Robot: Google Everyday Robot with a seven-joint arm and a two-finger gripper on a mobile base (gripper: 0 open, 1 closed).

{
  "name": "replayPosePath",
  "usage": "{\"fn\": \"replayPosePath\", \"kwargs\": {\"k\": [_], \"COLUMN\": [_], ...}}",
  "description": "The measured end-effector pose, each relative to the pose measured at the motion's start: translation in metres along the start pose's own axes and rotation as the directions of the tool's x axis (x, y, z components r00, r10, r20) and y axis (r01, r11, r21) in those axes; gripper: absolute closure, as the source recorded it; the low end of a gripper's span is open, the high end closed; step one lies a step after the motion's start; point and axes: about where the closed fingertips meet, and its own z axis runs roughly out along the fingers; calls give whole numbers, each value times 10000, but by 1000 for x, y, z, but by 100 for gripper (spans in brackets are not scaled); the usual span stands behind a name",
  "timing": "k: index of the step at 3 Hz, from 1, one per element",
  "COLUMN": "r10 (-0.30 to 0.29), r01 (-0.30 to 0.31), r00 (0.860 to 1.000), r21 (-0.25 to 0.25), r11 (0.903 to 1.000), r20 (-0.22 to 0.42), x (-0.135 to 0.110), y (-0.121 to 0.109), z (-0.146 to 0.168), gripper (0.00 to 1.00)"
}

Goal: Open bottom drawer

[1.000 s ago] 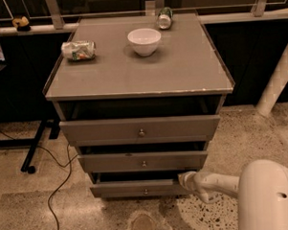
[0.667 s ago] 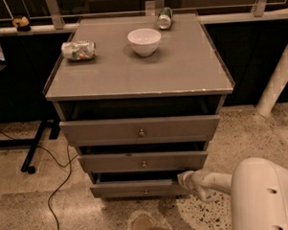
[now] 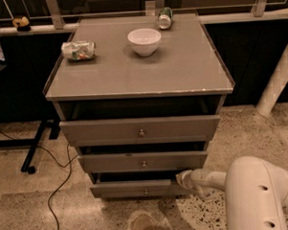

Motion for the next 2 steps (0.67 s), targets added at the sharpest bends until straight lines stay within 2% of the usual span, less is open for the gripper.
{"fn": "replayPosePath", "kwargs": {"k": [1, 2], "r10": [-526, -785], "r01": [502, 722], "r00": [9973, 9925], "r21": [-478, -684], "r11": [9976, 9950], "r20": [-510, -939], "x": [5, 19], "y": [12, 5], "z": [6, 3], "gripper": [100, 100]}}
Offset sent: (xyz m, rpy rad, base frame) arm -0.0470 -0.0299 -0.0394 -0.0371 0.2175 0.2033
